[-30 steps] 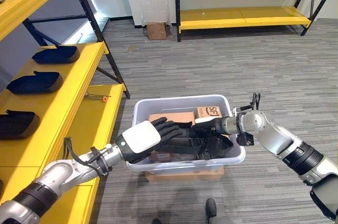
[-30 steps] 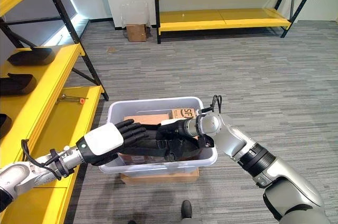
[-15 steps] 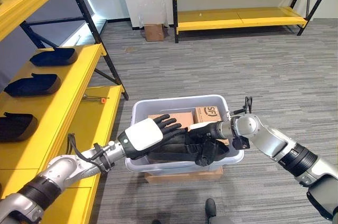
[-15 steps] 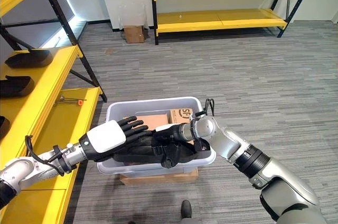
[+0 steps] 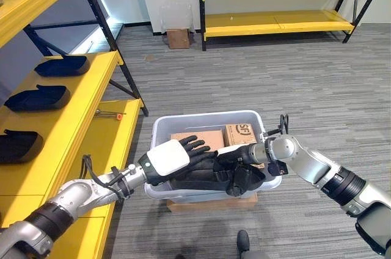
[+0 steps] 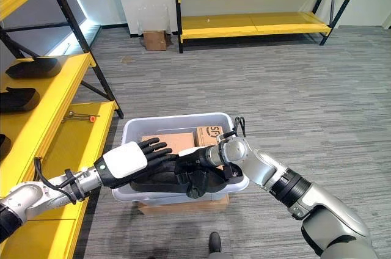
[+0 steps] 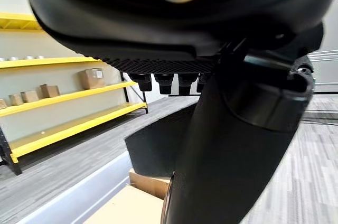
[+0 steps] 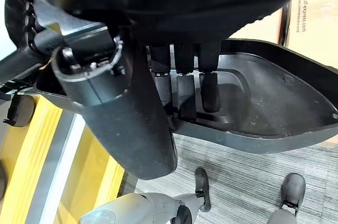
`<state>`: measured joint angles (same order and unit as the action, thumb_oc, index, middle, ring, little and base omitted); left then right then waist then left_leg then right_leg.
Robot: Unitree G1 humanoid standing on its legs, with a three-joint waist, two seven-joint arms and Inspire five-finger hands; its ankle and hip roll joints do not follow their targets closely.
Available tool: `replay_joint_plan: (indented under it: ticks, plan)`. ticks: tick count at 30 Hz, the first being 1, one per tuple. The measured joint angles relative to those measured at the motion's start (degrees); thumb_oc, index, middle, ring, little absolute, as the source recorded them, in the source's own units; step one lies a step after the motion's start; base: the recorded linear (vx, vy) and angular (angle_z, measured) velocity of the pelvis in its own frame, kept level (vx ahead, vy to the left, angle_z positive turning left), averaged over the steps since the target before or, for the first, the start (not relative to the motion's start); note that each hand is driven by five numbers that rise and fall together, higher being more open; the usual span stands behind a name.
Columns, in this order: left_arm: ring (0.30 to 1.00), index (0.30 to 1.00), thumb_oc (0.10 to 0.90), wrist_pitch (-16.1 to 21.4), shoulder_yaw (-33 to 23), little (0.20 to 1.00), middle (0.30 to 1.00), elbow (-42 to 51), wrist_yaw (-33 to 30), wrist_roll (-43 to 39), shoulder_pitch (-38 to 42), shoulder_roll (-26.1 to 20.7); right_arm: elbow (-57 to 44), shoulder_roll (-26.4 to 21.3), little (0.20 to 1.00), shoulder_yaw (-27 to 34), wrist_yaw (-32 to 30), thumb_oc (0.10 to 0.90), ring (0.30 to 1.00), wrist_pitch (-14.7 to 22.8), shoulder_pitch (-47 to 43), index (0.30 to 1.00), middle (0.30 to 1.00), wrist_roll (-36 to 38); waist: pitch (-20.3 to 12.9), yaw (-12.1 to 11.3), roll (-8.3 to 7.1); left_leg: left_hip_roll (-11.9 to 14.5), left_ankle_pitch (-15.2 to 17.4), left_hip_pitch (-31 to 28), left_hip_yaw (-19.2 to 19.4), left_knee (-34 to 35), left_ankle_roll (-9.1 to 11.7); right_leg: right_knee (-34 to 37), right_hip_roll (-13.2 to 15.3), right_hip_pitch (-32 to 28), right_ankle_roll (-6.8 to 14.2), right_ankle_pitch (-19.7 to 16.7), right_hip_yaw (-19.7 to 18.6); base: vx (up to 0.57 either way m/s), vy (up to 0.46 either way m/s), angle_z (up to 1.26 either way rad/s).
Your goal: Move parts from the plastic box to the shelf.
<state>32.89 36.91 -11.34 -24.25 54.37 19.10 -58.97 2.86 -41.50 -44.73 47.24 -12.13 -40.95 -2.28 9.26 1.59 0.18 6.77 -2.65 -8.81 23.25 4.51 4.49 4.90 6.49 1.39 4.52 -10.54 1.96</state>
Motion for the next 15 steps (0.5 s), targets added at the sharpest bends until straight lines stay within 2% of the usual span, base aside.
replay_joint_plan:
  ticks: [5, 15]
  plan:
    - [1.000, 1.000, 0.900, -0.30, 0.32, 1.000, 1.000, -1.54, 1.11, -2.57, -0.01, 3.93, 0.12, -1.50, 0.300, -1.46, -0.49, 0.400, 0.300, 0.34, 0.00, 0.300, 0.300, -1.08, -0.17, -0.08, -0.28, 0.01, 0.00, -0.02, -0.01, 0.00, 0.00, -0.01, -0.01, -0.03, -0.01, -0.01, 0.00, 0.00, 0.000, 0.00]
    - [1.000, 1.000, 0.900, 0.29, 0.48, 1.000, 1.000, -1.48, 3.29, -7.03, 0.02, 6.81, 2.05, -1.71, 0.300, -1.95, -0.58, 0.400, 0.300, 1.28, 0.09, 0.300, 0.300, -2.22, -0.79, -0.06, -1.33, 0.00, 0.00, -0.05, 0.01, 0.00, 0.00, 0.01, 0.00, -0.05, 0.01, -0.02, -0.02, 0.00, 0.000, 0.00]
